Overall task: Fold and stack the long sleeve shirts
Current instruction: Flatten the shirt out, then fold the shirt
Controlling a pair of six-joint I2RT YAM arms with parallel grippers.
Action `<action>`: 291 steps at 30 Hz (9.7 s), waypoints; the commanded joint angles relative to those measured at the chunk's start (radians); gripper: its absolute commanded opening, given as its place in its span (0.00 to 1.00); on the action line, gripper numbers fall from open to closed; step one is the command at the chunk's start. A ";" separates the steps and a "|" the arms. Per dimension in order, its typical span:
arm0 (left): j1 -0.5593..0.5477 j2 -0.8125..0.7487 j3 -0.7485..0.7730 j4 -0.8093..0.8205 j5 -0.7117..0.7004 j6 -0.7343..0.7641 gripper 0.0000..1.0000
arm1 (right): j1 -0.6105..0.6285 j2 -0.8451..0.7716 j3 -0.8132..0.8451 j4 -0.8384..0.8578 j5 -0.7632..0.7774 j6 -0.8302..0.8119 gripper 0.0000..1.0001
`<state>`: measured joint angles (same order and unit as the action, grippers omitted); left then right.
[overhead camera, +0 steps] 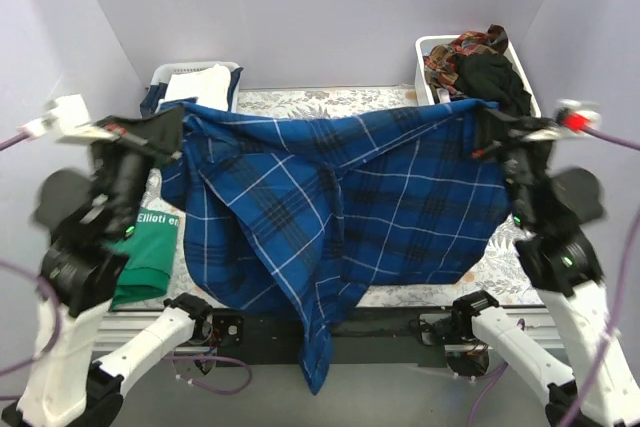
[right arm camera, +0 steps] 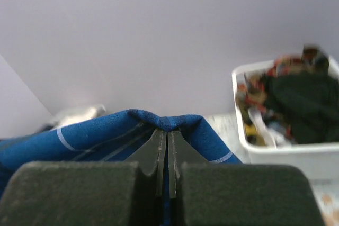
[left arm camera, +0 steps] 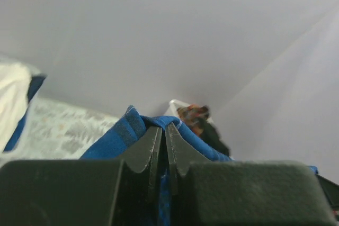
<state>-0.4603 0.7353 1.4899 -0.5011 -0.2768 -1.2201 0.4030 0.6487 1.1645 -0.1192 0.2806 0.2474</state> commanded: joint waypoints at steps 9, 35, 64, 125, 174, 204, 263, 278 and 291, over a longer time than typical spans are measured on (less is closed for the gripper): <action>0.020 0.436 -0.444 -0.067 -0.251 -0.298 0.00 | -0.041 0.506 -0.204 -0.004 0.069 0.145 0.01; 0.216 0.668 -0.269 0.016 -0.006 -0.110 0.95 | -0.142 0.792 0.061 -0.060 -0.262 0.004 0.58; 0.215 0.440 -0.497 -0.040 0.182 -0.075 0.98 | 0.422 0.888 -0.198 -0.269 -0.543 -0.108 0.60; 0.209 0.820 -0.300 0.009 0.438 0.080 0.97 | 0.028 0.880 0.192 -0.423 -0.057 0.070 0.73; 0.331 1.029 -0.163 -0.165 0.321 -0.062 0.97 | -0.131 1.303 0.385 -0.528 -0.075 0.041 0.66; 0.305 0.713 -0.451 -0.488 0.079 -0.260 0.93 | -0.138 0.793 -0.149 -0.447 -0.185 0.082 0.67; 0.405 0.788 -0.534 -0.369 0.088 -0.262 0.21 | -0.348 0.591 -0.408 -0.818 -0.330 0.115 0.71; 0.407 0.664 -0.585 -0.448 0.120 -0.260 0.64 | -0.348 0.646 -0.463 -0.732 -0.316 0.167 0.59; 0.405 0.581 -0.654 -0.493 0.188 -0.260 0.65 | -0.346 0.715 -0.463 -0.632 -0.320 0.208 0.32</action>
<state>-0.0570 1.3849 0.8642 -0.9508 -0.1192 -1.4773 0.0563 1.3396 0.6960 -0.7864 -0.0406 0.4332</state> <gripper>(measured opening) 0.651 0.376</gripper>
